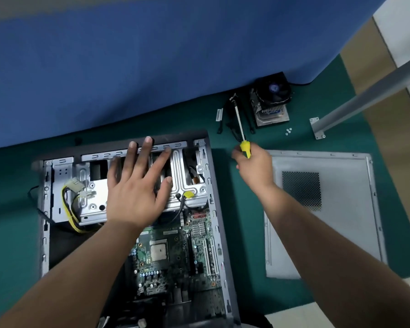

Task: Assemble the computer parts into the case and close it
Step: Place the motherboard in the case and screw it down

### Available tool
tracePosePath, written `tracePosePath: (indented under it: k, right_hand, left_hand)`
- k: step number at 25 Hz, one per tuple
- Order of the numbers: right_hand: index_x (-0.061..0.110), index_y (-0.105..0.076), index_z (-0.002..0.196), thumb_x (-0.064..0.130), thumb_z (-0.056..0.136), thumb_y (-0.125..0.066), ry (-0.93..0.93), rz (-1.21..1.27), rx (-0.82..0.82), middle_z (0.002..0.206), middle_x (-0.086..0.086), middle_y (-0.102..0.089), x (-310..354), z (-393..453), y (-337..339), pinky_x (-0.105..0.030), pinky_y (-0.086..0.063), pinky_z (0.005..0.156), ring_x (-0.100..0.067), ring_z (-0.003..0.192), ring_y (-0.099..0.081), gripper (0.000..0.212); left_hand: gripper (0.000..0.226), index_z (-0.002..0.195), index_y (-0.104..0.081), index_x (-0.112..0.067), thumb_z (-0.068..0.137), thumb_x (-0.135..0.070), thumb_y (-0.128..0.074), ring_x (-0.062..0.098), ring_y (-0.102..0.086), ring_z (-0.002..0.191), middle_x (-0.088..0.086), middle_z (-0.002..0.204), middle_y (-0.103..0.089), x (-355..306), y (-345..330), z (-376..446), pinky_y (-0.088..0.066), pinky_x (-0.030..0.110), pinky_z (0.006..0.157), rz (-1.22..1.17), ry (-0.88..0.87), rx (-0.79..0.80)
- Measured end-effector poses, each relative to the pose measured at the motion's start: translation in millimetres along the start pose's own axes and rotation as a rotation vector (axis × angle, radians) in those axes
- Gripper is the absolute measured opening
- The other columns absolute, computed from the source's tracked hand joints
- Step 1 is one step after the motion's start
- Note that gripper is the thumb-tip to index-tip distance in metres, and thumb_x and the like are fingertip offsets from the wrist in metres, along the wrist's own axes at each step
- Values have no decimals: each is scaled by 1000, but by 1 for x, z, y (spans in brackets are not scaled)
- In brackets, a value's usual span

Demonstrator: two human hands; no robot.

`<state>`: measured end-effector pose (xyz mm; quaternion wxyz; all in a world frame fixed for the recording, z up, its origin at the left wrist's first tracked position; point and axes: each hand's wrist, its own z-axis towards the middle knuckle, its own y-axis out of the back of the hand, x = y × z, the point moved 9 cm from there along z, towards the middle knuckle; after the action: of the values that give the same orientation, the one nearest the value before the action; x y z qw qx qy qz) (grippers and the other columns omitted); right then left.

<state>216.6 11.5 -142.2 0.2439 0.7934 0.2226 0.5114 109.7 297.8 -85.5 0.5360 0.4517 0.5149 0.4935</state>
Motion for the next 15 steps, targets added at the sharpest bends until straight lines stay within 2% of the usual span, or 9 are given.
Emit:
tracePosePath:
  k: [2, 3, 7, 8, 9, 10, 11, 13, 15]
  right_hand:
    - [24, -70, 88, 26, 94, -67, -7, 161, 15, 76, 9, -71, 10, -36, 13, -16, -44, 55, -3, 60, -64, 8]
    - [27, -71, 88, 26, 94, -67, -7, 217, 19, 81, 12, -72, 15, -54, 18, -12, -43, 54, -1, 60, -65, 7]
    - [34, -75, 89, 26, 94, -69, -34, 362, 124, 87, 11, -76, 29, -133, 23, -21, -49, 55, -4, 64, -64, 12]
    - [33, -76, 90, 24, 93, -70, -48, 388, 165, 87, 8, -76, 30, -150, 18, -23, -50, 56, -6, 63, -63, 12]
    - [31, -77, 90, 22, 92, -72, -55, 417, 205, 86, 5, -76, 33, -169, 12, -25, -50, 56, -8, 63, -62, 11]
    - [29, -77, 90, 20, 90, -74, -57, 443, 243, 86, 1, -77, 37, -187, 4, -27, -50, 56, -10, 63, -61, 9]
    - [27, -77, 91, 20, 89, -76, -57, 462, 272, 87, -2, -77, 41, -204, -4, -28, -49, 54, -11, 63, -60, 8]
    - [22, -74, 94, 19, 85, -80, -61, 496, 300, 84, -3, -77, 47, -234, -18, -27, -48, 52, -12, 61, -60, 11]
    - [16, -71, 95, 17, 82, -83, -71, 514, 310, 76, 1, -73, 51, -256, -27, -25, -47, 50, -11, 59, -60, 18]
  left_hand:
    - [60, 160, -15, -49, 102, -58, -27, 19, 1, 159, -10, 173, -3, -2, 2, 0, -9, 57, 124, -15, 11, 34]
    - [59, 160, -16, -49, 102, -58, -27, 18, 2, 159, -10, 173, -3, -3, 3, 0, -8, 58, 124, -37, 17, 55]
    - [55, 158, -30, -43, 105, -51, -40, 17, 2, 159, -9, 172, -13, -9, 26, -4, 0, 50, 125, -251, 19, 74]
    - [52, 155, -38, -38, 105, -46, -47, 18, -8, 158, -7, 169, -24, -13, 36, -9, -6, 48, 126, -356, 0, 38]
    - [46, 150, -47, -34, 104, -41, -52, 18, -26, 153, -6, 161, -39, -16, 48, -21, -19, 49, 125, -502, -5, -4]
    - [38, 141, -56, -33, 103, -38, -57, 11, -46, 138, -7, 147, -54, -19, 57, -38, -37, 48, 118, -669, 18, -20]
    - [29, 130, -62, -34, 102, -37, -60, 0, -58, 118, -13, 130, -64, -23, 59, -57, -51, 41, 106, -837, 64, 18]
    - [14, 112, -71, -34, 99, -32, -66, -1, -67, 97, -17, 107, -72, -36, 56, -99, -58, 31, 89, -1115, 142, 172]
    - [11, 105, -76, -29, 99, -26, -68, 7, -72, 93, -10, 99, -77, -37, 52, -132, -59, 30, 85, -1310, 213, 264]
